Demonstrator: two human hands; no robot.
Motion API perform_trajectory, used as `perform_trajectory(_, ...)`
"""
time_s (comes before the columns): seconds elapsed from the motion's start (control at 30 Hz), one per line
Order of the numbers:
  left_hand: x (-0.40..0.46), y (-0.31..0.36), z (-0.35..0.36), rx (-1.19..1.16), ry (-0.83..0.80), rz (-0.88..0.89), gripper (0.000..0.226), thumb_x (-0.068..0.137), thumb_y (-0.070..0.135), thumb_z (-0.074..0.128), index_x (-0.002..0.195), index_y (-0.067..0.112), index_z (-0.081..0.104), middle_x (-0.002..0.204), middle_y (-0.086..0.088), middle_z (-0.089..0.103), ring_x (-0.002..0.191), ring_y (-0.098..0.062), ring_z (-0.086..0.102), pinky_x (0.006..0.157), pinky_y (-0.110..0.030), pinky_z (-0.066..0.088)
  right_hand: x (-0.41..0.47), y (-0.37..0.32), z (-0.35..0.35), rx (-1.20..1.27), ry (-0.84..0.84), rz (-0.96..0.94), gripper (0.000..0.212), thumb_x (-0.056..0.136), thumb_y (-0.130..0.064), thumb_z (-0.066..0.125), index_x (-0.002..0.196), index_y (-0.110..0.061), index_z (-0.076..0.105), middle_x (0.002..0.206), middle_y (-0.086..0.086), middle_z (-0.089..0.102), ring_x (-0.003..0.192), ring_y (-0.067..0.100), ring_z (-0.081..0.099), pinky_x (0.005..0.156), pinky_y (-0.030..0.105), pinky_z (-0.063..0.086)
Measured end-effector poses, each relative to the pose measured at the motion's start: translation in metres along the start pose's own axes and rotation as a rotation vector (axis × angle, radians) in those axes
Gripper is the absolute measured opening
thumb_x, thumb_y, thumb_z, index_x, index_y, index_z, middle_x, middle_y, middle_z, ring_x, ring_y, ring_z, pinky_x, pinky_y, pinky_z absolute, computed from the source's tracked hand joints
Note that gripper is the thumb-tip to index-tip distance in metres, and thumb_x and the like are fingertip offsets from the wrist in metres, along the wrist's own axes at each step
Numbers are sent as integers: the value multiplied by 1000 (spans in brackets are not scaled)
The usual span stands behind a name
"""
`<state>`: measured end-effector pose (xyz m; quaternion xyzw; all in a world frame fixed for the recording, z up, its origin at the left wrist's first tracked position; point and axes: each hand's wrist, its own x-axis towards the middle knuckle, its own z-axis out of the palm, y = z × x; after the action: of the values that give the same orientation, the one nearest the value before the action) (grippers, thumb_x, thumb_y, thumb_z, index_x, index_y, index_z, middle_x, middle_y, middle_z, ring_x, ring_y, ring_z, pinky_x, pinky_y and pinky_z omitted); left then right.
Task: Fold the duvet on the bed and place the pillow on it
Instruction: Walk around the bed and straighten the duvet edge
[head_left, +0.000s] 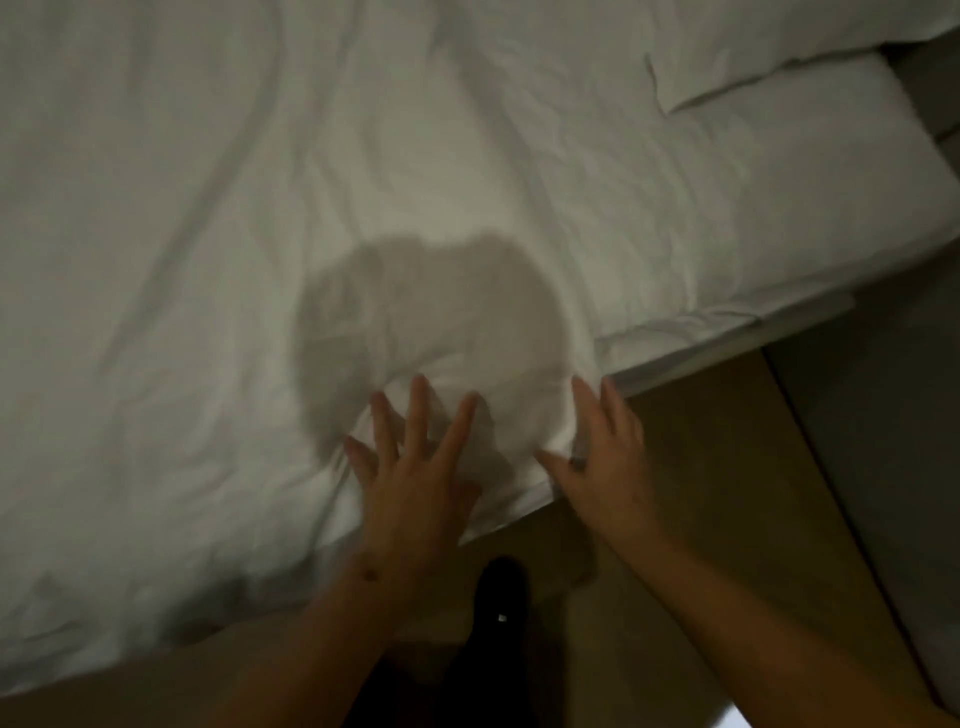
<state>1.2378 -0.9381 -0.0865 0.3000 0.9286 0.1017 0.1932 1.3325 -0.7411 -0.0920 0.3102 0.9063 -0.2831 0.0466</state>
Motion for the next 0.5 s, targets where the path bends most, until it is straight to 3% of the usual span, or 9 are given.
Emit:
perform_trajectory(0.07, 17, 8, 6, 53, -44, -65, 110, 79, 63, 67, 151, 50, -15, 164, -6, -22, 145, -48, -23, 108, -78, 7, 19, 3, 2, 288, 28, 144, 102, 68, -54, 82, 150, -30, 25, 151, 0, 34, 134, 18, 37, 106, 39, 40)
perform_trajectory(0.17, 19, 14, 13, 117, -81, -135, 124, 67, 62, 78, 153, 47, -10, 164, -9, -18, 145, -51, -18, 105, -81, 9, 29, 7, 10, 399, -45, 226, 117, 55, -60, 84, 148, -27, 22, 148, 2, 36, 132, 19, 41, 107, 40, 41)
perform_trajectory(0.27, 12, 24, 15, 122, -107, -158, 125, 70, 60, 77, 152, 46, -15, 163, -11, -23, 145, -49, -23, 108, -79, 7, 21, 19, 14, 488, -21, 310, 115, 50, -64, 81, 144, -23, 28, 141, 4, 43, 126, 21, 48, 100, 38, 46)
perform_trajectory(0.37, 12, 46, 17, 128, -126, -96, 118, 78, 64, 68, 148, 47, -27, 158, -10, -36, 141, -45, -35, 110, -76, 3, 2, 31, 16, 789, -10, 648, 107, 57, -55, 86, 143, -16, 35, 134, 2, 53, 115, 21, 57, 87, 33, 49)
perform_trajectory(0.43, 13, 62, 19, 133, -120, -34, 114, 80, 63, 67, 150, 46, -21, 159, -12, -32, 143, -45, -31, 110, -77, 5, -7, 37, 23, 942, -47, 735, 95, 59, -51, 88, 137, -20, 43, 130, -1, 59, 106, 16, 62, 80, 30, 51)
perform_trajectory(0.5, 13, 72, 22, 146, -89, -1, 112, 79, 60, 69, 154, 44, -12, 162, -16, -23, 145, -47, -24, 109, -78, 9, -17, 43, 32, 978, -45, 751, 97, 54, -54, 87, 136, -26, 42, 133, 0, 59, 108, 16, 63, 88, 37, 55)
